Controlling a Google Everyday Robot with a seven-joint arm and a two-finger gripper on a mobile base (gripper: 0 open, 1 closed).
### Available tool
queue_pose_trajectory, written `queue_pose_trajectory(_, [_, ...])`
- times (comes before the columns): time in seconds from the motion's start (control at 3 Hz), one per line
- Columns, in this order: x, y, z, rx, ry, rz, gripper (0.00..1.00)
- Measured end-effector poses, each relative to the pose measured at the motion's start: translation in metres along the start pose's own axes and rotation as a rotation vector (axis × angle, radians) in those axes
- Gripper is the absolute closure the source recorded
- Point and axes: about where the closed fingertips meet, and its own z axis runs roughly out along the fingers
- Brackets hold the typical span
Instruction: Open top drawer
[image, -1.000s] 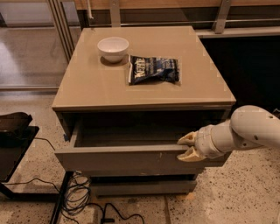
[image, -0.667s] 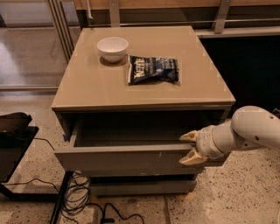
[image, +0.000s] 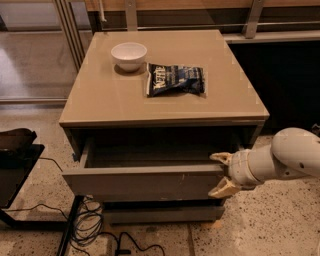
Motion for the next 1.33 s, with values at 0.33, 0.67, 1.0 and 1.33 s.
queue_pose_trajectory(0.33, [0.008,0.016,-0.009,-0.003,-0.013,0.015,0.61])
queue_pose_trajectory(0.67, [0.006,0.017,-0.014,-0.003,-0.013,0.017,0.84])
queue_pose_trajectory(1.0, [0.007,0.028,-0.021,0.0,-0.021,0.027,1.0])
queue_pose_trajectory(1.33, [0.003,0.036,-0.024,0.017,-0.024,0.017,1.0])
